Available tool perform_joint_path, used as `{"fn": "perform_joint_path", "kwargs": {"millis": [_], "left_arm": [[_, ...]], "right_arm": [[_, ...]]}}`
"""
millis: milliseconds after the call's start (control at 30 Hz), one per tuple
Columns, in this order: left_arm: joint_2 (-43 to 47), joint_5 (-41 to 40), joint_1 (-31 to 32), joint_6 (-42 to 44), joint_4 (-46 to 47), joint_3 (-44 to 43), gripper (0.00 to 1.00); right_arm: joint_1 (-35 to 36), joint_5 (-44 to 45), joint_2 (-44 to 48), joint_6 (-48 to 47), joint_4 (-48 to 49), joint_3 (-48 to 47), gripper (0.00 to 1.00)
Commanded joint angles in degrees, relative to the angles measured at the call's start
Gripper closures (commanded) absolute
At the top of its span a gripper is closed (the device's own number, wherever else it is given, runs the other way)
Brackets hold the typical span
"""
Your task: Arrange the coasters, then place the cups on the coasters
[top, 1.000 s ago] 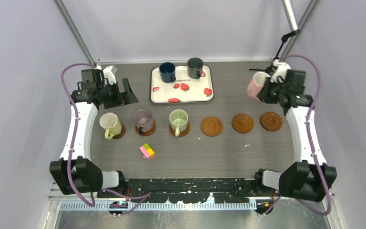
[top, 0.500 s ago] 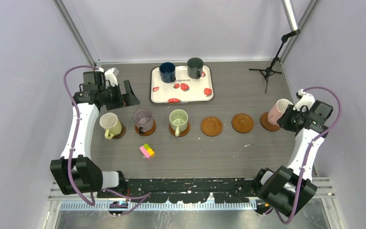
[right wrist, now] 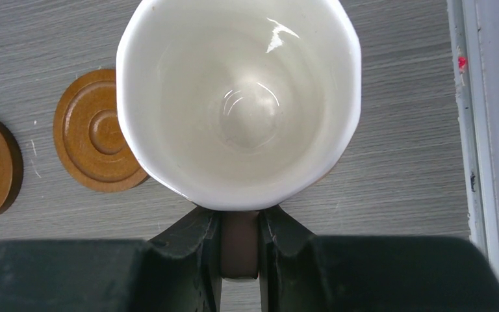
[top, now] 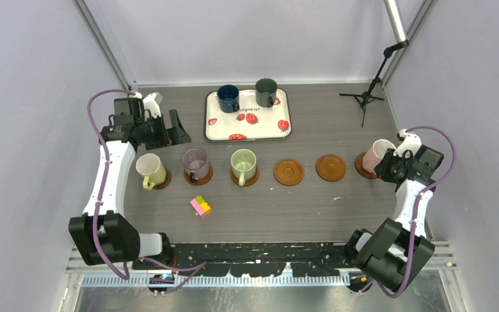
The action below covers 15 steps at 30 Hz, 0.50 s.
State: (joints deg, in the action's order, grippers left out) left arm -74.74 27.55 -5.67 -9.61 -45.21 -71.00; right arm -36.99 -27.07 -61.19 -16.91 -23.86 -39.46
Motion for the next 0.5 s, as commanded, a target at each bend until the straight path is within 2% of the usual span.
{"fn": "perform_joint_path", "kwargs": {"millis": [0, 467], "left_arm": [[0.8, 0.6, -0.5, 1.3, 2.4, -0.4, 0.0], [0.0, 0.6, -0.8, 1.5, 2.6, 0.3, 0.0]], "right_arm": [[-0.2, -1.2, -1.0, 1.4, 11.5, 0.3, 1.0], [0.0, -1.1, -6.4, 3.1, 17.0, 1.3, 1.0]]}}
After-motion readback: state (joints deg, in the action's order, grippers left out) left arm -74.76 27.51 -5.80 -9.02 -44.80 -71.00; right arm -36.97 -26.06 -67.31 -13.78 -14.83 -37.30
